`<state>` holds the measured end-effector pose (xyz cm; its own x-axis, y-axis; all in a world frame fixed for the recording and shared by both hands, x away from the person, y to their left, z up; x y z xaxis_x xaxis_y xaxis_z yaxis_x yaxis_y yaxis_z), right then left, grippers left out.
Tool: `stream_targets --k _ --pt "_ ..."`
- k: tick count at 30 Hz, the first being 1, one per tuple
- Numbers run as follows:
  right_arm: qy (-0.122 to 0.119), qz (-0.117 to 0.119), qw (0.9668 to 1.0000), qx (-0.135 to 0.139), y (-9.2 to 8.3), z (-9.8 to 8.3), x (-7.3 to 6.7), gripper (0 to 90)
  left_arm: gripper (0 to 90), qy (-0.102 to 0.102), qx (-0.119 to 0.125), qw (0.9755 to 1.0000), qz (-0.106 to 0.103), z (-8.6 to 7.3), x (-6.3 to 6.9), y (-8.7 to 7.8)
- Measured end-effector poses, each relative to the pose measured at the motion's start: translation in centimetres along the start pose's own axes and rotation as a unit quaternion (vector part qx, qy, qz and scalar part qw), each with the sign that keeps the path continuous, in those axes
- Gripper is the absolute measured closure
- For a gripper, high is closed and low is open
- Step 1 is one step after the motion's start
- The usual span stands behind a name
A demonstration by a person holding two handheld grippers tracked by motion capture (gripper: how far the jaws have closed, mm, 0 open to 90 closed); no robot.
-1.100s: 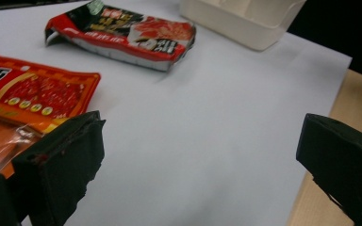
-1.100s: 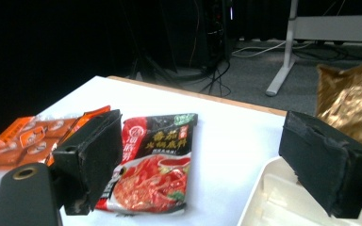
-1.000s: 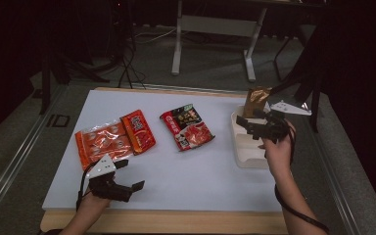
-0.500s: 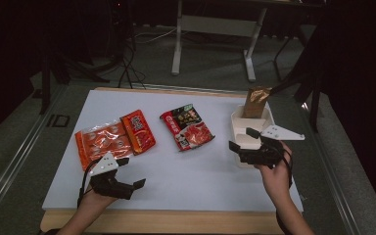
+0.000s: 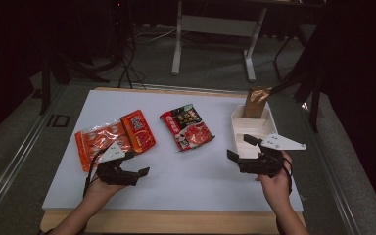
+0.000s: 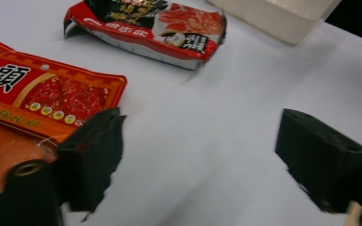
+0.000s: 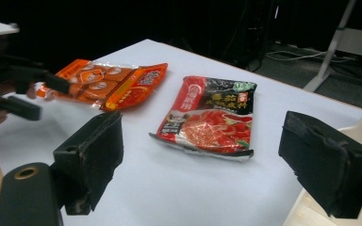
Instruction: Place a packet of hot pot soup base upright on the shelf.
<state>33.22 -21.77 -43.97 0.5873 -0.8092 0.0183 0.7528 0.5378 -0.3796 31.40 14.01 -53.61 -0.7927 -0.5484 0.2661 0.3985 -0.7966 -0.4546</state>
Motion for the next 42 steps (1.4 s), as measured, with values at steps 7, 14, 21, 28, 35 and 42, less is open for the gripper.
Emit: stream_targets --k 7,14,21,28,35,42 --pt "-0.009 0.007 0.9999 0.005 -0.8 -0.1 -0.5 14.1 44.4 0.003 -0.018 0.9996 0.022 1.6 -1.5 1.5" --pt "-0.005 0.014 0.9999 0.0 -1.1 -0.6 -0.7 14.1 58.1 0.0 -0.05 0.9965 0.067 3.0 -3.0 3.3" --pt "-0.003 0.021 0.9998 0.001 -1.0 -0.8 -0.7 14.2 71.6 0.005 -0.058 0.9948 0.084 4.1 -4.7 4.3" --pt "-0.006 0.029 0.9995 -0.007 -0.6 -1.2 -0.9 14.2 84.5 0.001 -0.093 0.9925 0.08 4.7 -6.2 6.5" --pt "-0.011 0.036 0.9993 -0.008 -0.4 -1.4 -1.1 14.2 89.6 -0.008 -0.121 0.9887 0.088 5.5 -7.5 8.6" --pt "-0.013 0.038 0.9992 -0.009 -0.4 -1.4 -1.1 14.2 89.6 -0.029 -0.144 0.9854 0.087 5.9 -8.8 10.7"
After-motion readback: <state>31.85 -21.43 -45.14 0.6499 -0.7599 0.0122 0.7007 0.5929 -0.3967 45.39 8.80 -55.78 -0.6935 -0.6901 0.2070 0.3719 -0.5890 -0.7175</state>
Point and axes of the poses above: each handheld gripper's, and its own axes: y roughly forward along the jaws, z roughly out of its top, x roughly to its right, the point moved 6 cm from there along y, roughly forward along the jaws, and after that the axes turned 11 degrees about -z, right-handed, at the moved point
